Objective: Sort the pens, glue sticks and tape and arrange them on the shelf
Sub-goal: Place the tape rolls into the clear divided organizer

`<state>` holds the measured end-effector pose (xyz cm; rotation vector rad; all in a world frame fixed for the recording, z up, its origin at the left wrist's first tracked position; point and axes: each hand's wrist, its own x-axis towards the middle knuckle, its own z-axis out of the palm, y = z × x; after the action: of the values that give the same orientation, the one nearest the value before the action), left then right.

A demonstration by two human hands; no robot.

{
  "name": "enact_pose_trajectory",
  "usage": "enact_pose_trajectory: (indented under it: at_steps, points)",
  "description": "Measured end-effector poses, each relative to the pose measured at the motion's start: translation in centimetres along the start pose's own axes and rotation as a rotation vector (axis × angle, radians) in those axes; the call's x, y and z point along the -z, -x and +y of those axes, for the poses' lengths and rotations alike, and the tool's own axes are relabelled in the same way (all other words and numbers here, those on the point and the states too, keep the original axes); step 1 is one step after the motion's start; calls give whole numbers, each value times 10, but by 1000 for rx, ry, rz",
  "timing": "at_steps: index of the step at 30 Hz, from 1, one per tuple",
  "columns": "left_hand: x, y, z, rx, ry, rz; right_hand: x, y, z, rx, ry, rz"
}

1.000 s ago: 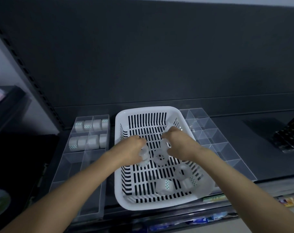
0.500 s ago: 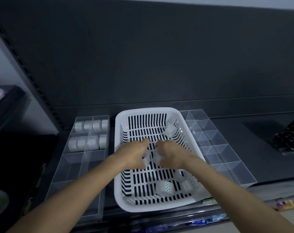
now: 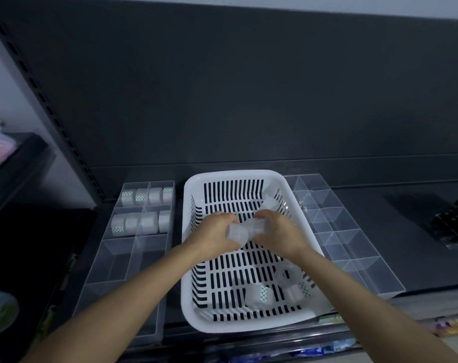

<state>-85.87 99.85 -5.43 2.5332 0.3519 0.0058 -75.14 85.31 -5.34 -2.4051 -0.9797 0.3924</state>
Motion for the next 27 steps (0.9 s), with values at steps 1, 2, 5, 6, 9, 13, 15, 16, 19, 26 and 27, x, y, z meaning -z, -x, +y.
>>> enact_pose_trajectory:
  at_steps: [1,2,5,6,9,13,15,16,19,26,27]
  points:
    - [0,0,-1,-2,-3,6,-1,0,2,-23,-19,-8]
    - [-1,-1,-2,1,-3,2,-1,0,4,-49,-41,-18]
    - [0,1,-1,-1,-14,-22,-1,1,6,-112,-86,-32]
    - [1,1,0,-3,-3,-10,-1,1,6,-127,-106,-23]
    - [13,3,3,-13,81,110,4,-1,-2,-145,-220,20]
    - [41,10,-3,8,120,229,14,-3,-34,-87,-350,32]
    - [55,21,-13,27,138,264,12,-5,-56,-34,-356,28]
    - [62,27,-19,36,146,280,9,-6,-66,-9,-357,22]
    - [82,50,-40,52,151,316,-1,-7,-95,65,-360,-26]
    - [111,103,-95,60,76,333,-36,-6,-152,270,-212,-112]
    - [112,110,-103,74,89,325,-42,-6,-158,299,-189,-125]
